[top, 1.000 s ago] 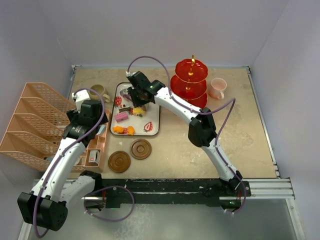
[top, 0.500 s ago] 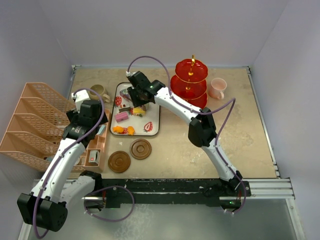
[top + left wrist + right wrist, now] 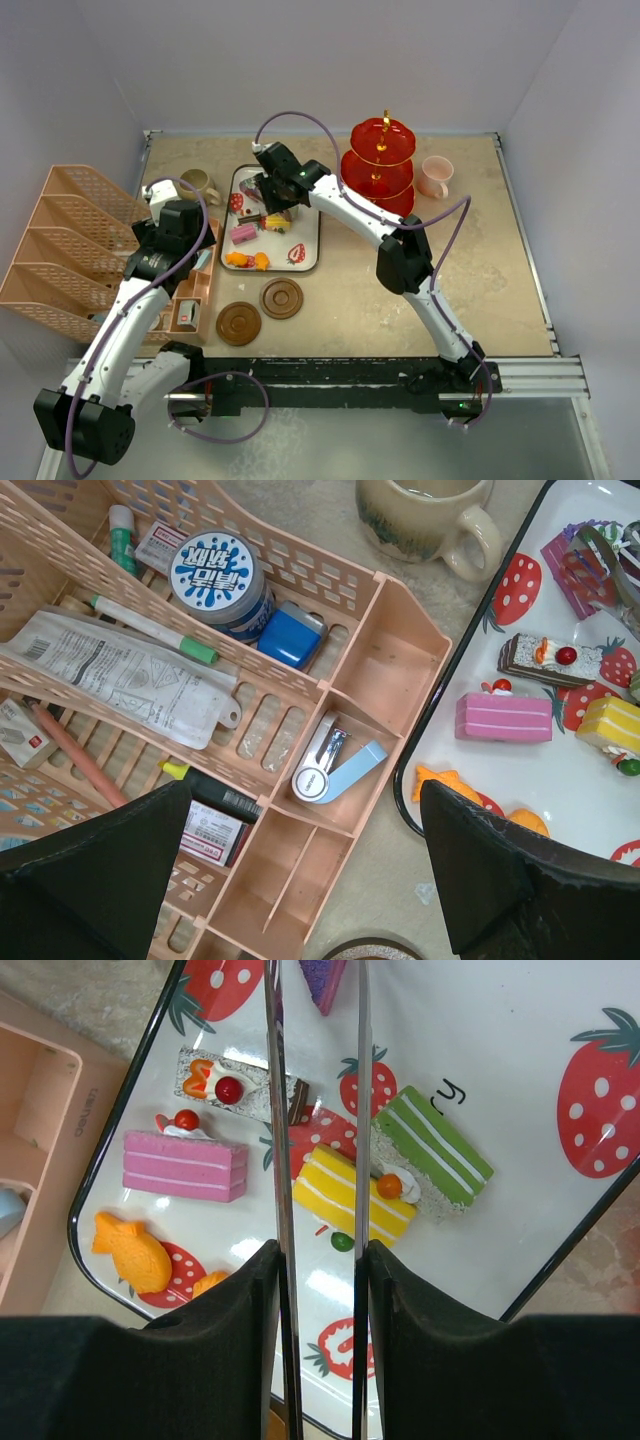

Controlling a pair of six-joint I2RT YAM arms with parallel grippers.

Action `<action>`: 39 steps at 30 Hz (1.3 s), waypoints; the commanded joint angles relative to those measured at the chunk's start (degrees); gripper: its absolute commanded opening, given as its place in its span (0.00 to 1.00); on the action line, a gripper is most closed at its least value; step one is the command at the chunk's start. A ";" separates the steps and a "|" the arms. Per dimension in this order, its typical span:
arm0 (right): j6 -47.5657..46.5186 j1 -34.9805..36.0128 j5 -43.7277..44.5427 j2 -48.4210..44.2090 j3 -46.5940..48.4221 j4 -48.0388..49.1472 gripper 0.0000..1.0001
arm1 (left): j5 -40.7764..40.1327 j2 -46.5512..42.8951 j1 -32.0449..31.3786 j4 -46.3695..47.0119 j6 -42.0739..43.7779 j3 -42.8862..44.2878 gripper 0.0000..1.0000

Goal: Serve the afternoon tea
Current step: Pick up the desert from the tray.

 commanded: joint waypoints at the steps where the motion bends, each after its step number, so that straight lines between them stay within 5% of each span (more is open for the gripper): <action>1: 0.16 0.09 0.91 -1.01 0.26 1.89 0.38 | -0.58 -1.14 -0.15 1.34 0.29 0.49 0.94; 22: 2.31 -0.16 8.09 -6.49 -5.83 0.76 0.35 | -0.70 -0.52 -0.15 1.35 0.29 0.50 0.94; 39: 2.40 -0.88 5.78 -4.02 -2.34 -0.01 0.43 | -0.37 -0.27 -0.15 1.43 0.30 0.38 0.94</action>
